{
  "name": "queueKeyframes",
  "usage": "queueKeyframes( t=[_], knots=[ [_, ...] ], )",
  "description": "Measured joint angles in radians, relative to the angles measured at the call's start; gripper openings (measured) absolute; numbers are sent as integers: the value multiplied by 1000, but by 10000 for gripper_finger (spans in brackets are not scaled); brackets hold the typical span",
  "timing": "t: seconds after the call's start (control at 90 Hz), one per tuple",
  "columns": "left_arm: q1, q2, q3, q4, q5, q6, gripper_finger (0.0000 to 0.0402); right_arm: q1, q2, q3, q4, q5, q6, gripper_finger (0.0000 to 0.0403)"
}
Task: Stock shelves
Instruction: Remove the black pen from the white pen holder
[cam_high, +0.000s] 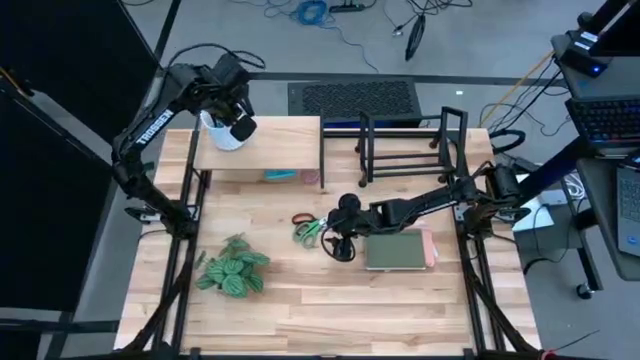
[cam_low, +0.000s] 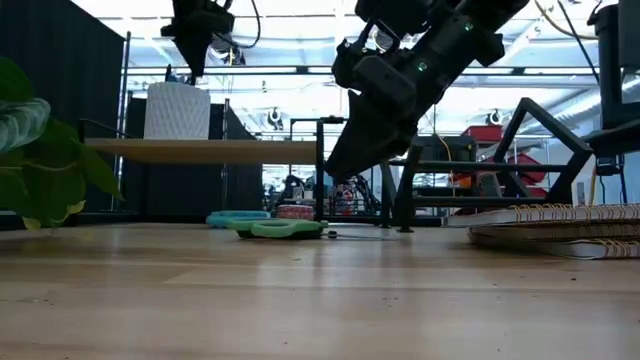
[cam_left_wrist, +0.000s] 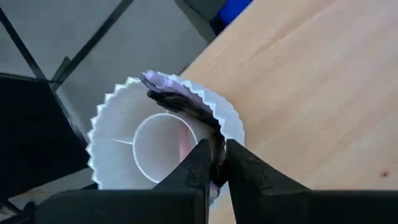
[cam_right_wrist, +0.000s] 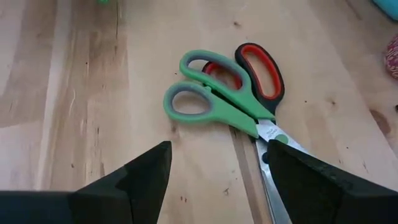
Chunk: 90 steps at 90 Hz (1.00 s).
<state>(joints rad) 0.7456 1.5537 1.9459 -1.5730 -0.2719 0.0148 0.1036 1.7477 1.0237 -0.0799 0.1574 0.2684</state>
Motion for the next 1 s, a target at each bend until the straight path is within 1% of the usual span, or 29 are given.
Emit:
queueKeyframes(
  t=[0.2, 0.311, 0.444, 0.578, 0.711, 0.778, 0.822, 0.933, 1.0],
  knots=[
    [-18, 0, 104, 1, -7, 3, 19, 0, -5, 0, -2, 1, -8, 249],
    [-40, 0, 165, 1, -9, 3, 18, 0, -42, -1, -5, 48, -38, 249],
    [-76, 0, 241, 1, -8, 19, 18, -6, -127, -1, -11, 86, -89, 249],
    [-129, 0, 301, 3, 2, 45, 18, -16, -241, 0, -4, 146, -162, 249],
    [-191, 0, 321, 4, 20, 77, 18, -30, -338, 0, 0, 209, -244, 249],
    [-224, 0, 322, 10, 23, 72, 18, -42, -376, 0, 4, 215, -263, 249],
    [-250, 0, 322, 21, 45, 71, 18, -52, -391, 0, 12, 211, -268, 249],
    [-330, 0, 322, 59, 177, 72, 18, -60, -404, 0, 60, 208, -274, 249],
    [-393, 10, 322, 107, 226, 71, 18, -59, -397, 0, 97, 189, -298, 249]
  ],
)
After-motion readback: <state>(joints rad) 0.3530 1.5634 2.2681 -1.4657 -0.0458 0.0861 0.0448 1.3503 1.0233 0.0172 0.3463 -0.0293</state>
